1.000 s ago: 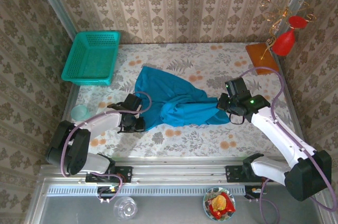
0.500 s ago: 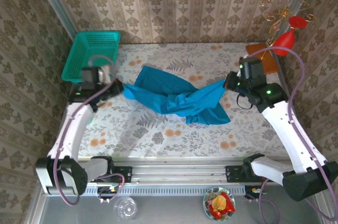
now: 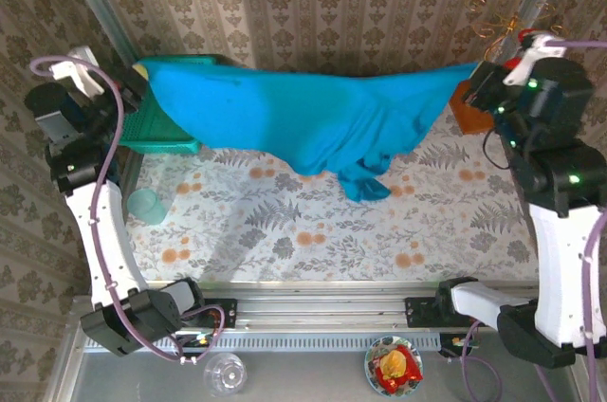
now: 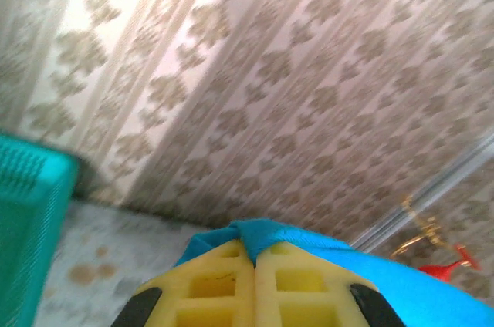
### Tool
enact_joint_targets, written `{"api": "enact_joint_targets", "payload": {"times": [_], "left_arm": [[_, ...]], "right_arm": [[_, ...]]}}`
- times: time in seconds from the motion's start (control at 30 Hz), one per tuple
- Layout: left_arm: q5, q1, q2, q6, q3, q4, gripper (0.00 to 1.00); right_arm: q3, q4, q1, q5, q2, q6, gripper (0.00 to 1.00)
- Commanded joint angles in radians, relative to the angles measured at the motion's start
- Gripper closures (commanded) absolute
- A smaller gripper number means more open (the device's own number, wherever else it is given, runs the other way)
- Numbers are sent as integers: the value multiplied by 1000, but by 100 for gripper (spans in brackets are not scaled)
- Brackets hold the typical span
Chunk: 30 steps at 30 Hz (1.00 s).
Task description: Fold the inside-out t-shirt
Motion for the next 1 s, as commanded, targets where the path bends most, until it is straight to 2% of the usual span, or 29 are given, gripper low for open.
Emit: {"api": "enact_joint_targets", "payload": {"times": [0.0, 0.1, 0.23, 0.4, 0.53, 0.63, 0.8, 0.9, 0.97], "left_arm": [[51, -1, 39, -203, 73, 343, 100], [39, -25, 84, -219, 184, 407, 100], [31, -85, 145, -155, 364, 378, 100], [-33, -136, 195, 2, 601, 126, 100], [-54, -242, 239, 103, 650, -5, 100], [-64, -303, 236, 167, 548, -35, 100], [-70, -312, 178, 143, 280, 56, 100], [-84, -297, 147, 140, 193, 69, 100], [-66, -254, 141, 107, 214, 77, 100]], "right_arm": [[106, 54, -14, 103, -18, -43, 100], [145, 120, -13, 87, -21, -33, 100], [46, 258, -13, 17, -35, 28, 100], [-129, 392, -15, -193, 11, 188, 100], [-168, 415, -24, -298, 69, 267, 100], [-69, 315, -42, -210, 64, 199, 100], [160, 189, -53, 44, 5, -4, 100], [198, 188, -53, 99, -25, -44, 100], [151, 204, -53, 80, -36, -18, 100]]}}
